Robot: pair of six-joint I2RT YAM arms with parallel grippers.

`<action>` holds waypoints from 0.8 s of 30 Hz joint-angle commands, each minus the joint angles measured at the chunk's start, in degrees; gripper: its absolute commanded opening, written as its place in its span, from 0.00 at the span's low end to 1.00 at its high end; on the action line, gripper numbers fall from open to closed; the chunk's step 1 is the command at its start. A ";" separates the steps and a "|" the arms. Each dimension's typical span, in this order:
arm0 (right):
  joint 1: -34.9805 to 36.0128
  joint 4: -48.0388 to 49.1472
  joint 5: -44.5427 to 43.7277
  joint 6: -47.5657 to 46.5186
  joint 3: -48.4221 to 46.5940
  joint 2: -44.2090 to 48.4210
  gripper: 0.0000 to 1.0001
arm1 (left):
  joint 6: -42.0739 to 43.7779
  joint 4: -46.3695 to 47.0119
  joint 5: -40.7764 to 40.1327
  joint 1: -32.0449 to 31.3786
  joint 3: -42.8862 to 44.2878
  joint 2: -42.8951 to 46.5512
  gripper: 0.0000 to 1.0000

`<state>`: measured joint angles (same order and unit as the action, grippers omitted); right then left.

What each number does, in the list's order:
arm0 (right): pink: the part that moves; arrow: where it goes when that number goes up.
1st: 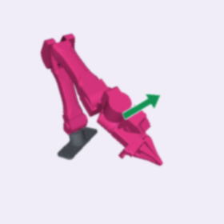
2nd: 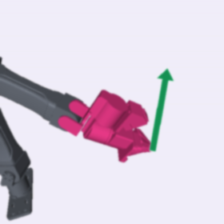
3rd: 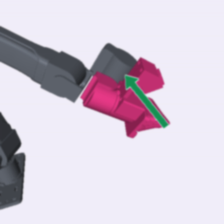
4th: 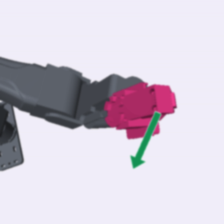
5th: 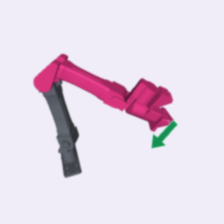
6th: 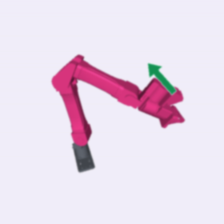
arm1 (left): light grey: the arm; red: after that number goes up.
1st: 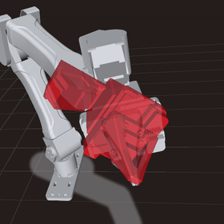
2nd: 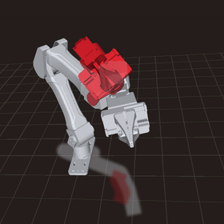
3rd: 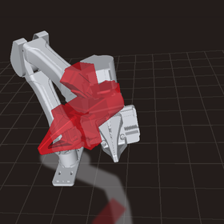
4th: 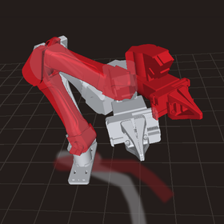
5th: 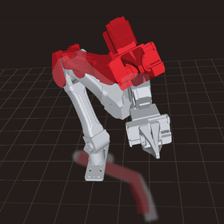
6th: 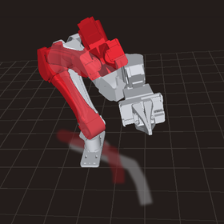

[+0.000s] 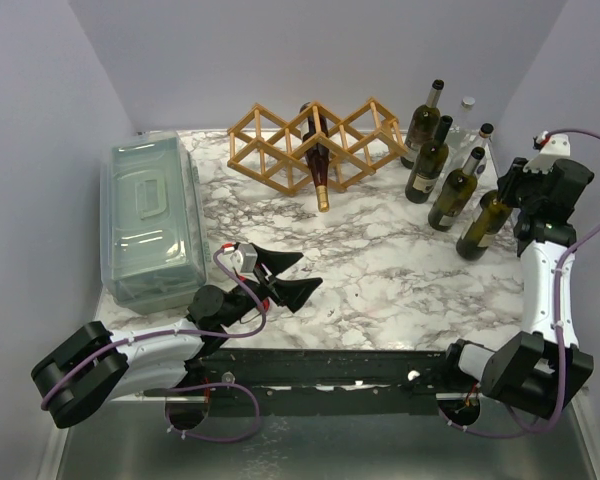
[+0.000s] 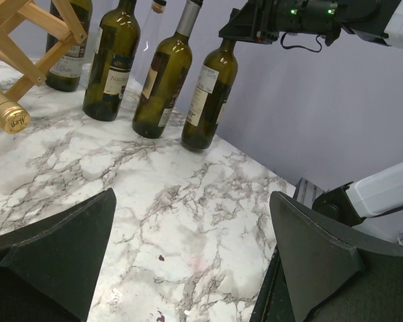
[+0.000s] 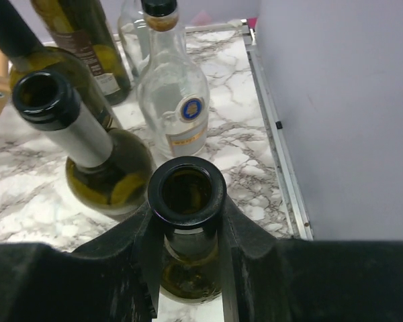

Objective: Take the wine bottle off the wine rack
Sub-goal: Place the wine bottle at the center of the board.

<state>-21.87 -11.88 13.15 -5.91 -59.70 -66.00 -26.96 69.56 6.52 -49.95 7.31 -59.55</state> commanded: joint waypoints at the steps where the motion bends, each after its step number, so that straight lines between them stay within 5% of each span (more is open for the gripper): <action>1: -0.81 11.32 0.51 0.91 0.21 -0.18 0.00 | 0.07 0.02 1.82 0.30 -0.64 0.67 0.99; 24: -1.19 19.06 2.81 0.30 6.90 -0.95 0.05 | -0.02 -0.15 2.04 0.47 -0.85 1.10 0.99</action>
<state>-22.63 2.28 14.57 -4.67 -53.39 -68.25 -26.98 69.19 7.11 -49.84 7.31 -59.22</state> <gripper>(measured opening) 0.334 0.987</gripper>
